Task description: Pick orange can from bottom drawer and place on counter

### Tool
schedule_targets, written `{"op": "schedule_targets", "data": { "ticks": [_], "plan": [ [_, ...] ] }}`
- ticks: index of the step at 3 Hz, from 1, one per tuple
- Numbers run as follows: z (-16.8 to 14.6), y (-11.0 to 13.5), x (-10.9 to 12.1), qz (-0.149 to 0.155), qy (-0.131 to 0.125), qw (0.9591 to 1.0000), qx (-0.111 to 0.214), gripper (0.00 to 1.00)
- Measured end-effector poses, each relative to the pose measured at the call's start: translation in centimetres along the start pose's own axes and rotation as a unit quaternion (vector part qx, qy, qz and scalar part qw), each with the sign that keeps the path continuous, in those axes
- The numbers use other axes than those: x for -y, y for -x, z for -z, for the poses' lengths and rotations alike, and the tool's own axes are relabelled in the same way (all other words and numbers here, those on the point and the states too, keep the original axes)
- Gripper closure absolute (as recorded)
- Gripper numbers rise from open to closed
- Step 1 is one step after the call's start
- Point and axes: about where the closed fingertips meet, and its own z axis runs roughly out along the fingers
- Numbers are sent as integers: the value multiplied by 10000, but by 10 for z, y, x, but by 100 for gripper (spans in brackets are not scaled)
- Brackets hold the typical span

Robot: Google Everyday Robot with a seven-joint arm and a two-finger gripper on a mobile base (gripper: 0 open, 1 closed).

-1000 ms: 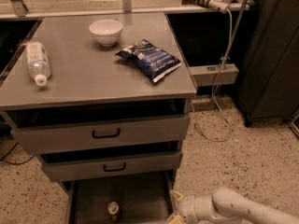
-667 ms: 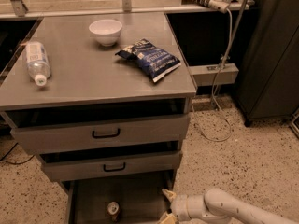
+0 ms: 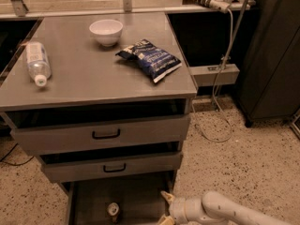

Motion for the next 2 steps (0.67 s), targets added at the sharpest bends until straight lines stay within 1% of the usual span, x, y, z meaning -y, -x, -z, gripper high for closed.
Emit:
{"op": "schedule_targets", "data": {
  "ticks": [1, 2],
  "plan": [
    [-23, -7, 19, 314, -241, 9992, 42, 0],
    [-54, -21, 44, 639, -465, 9967, 179, 0]
  ]
}}
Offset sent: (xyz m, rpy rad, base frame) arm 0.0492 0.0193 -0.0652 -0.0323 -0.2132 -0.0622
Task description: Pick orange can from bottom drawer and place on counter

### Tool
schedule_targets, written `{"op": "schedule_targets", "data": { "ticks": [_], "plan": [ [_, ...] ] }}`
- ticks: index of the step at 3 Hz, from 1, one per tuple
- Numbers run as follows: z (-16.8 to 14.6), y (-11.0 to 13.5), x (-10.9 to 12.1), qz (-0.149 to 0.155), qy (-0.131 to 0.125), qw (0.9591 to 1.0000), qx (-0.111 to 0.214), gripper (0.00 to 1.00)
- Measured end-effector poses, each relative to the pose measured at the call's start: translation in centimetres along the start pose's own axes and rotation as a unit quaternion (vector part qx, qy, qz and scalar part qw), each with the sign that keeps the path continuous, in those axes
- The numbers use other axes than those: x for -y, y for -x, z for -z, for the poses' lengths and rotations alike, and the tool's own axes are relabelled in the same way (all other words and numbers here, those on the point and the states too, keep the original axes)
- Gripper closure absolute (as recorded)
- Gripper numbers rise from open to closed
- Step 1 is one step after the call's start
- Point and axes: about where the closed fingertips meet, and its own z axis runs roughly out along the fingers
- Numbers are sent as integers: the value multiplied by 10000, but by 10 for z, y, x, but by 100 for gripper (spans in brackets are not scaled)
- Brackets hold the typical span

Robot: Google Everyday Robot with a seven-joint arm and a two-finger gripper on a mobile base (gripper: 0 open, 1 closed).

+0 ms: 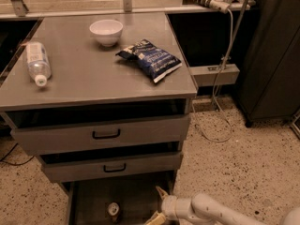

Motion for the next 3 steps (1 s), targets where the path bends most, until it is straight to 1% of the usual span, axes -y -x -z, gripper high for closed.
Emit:
{"op": "schedule_targets", "data": {
  "ticks": [1, 2, 3],
  "plan": [
    [-1, -1, 1, 1, -5, 10000, 2, 0],
    [-19, -2, -1, 135, 46, 9999, 5, 0],
    [-54, 0, -7, 351, 196, 9991, 100, 0]
  ]
}}
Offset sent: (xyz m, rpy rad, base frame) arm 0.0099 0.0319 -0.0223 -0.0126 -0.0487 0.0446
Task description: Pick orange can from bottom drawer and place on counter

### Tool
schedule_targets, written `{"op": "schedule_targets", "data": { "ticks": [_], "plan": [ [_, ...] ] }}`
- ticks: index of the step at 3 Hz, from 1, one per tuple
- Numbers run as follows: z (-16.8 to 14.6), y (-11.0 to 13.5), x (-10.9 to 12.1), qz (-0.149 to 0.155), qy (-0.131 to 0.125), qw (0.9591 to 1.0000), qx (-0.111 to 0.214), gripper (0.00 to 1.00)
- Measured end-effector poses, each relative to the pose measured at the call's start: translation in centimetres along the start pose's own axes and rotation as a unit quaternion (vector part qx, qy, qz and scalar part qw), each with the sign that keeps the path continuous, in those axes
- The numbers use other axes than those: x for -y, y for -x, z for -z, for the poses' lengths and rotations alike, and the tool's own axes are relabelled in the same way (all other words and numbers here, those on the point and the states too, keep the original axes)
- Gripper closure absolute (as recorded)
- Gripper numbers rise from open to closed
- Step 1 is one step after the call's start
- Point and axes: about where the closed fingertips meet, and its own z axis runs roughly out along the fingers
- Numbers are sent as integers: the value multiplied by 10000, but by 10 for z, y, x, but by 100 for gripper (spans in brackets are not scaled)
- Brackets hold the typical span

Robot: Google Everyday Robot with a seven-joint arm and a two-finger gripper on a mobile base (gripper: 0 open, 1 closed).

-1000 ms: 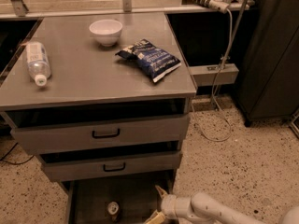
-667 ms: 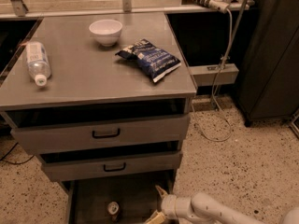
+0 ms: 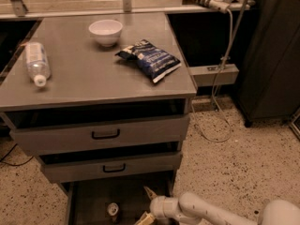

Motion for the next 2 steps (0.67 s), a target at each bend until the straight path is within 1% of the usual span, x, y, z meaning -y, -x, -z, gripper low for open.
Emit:
{"op": "schedule_targets", "data": {
  "ticks": [1, 2],
  "plan": [
    [-32, 5, -11, 146, 212, 9996, 150, 0],
    [-41, 0, -15, 166, 261, 9993, 190, 0]
  ]
}}
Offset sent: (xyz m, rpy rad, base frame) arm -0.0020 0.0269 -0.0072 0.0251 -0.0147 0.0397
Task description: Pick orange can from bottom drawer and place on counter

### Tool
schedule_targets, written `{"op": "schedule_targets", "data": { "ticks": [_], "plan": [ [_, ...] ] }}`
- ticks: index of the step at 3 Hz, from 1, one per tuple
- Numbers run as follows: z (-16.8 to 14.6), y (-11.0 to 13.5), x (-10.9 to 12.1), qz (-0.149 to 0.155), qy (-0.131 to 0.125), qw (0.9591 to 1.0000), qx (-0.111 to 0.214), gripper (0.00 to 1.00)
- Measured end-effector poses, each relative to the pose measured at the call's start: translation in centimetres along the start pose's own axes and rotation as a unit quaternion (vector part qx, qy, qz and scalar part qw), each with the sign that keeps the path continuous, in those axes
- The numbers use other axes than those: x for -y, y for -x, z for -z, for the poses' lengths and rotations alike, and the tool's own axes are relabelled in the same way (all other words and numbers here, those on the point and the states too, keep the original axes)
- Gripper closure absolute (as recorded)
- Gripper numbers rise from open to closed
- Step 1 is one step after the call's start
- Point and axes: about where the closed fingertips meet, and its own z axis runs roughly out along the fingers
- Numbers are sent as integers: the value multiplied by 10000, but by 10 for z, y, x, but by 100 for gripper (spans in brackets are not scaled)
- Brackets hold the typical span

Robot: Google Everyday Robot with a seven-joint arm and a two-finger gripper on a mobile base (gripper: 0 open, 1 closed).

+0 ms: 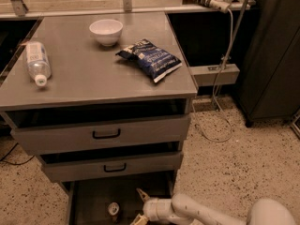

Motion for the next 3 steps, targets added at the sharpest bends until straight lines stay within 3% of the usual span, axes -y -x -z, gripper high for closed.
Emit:
{"op": "schedule_targets", "data": {
  "ticks": [2, 3],
  "plan": [
    [-40, -2, 1, 199, 302, 9992, 171, 0],
    [-57, 5, 4, 24, 364, 9988, 315, 0]
  ]
}}
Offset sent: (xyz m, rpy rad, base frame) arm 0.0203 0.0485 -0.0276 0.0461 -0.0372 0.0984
